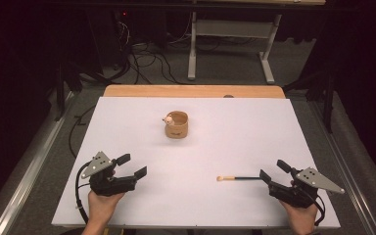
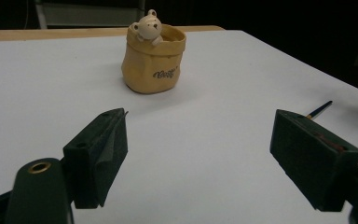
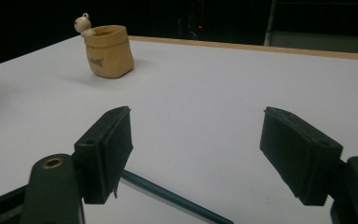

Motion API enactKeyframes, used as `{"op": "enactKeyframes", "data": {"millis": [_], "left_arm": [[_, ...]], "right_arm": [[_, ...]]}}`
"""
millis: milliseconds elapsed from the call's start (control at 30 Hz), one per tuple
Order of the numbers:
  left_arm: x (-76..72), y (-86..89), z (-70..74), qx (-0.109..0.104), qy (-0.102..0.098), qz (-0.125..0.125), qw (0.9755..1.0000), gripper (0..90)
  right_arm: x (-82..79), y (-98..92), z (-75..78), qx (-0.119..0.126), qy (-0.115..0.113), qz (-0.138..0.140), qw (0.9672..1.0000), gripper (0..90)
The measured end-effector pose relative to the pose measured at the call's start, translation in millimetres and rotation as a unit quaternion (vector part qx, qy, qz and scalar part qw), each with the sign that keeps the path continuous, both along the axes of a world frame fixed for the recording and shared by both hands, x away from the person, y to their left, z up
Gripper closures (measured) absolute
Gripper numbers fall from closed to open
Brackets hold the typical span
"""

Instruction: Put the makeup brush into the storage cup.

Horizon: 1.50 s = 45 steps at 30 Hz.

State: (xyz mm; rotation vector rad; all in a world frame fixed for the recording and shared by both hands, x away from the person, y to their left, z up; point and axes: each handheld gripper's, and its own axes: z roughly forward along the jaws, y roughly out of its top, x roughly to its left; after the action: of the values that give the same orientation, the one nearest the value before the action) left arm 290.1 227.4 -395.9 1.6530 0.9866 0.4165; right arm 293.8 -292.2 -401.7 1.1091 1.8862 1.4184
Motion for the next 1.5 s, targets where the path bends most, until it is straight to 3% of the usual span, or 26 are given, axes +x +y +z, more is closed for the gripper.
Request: {"op": "enactKeyframes", "data": {"millis": [733, 1200, 1500], "left_arm": [[1.2, -2.1, -1.0, 0.005, 0.003, -0.001, 1.0000, 20.1], [0.8, -2.3, -1.1, 0.004, 0.003, 0.001, 1.0000, 20.1], [0.2, -1.9, -1.3, 0.003, 0.004, 0.001, 1.0000, 20.1]], "right_arm": [[4.2, 10.0, 8.0, 0.004, -0.007, 0.016, 0.9998, 27.3], [6.4, 24.5, 13.9, 0.007, -0.006, 0.042, 0.9991, 27.2], [13.5, 37.8, 25.8, 0.013, -0.011, 0.062, 0.9980, 27.5]]}}
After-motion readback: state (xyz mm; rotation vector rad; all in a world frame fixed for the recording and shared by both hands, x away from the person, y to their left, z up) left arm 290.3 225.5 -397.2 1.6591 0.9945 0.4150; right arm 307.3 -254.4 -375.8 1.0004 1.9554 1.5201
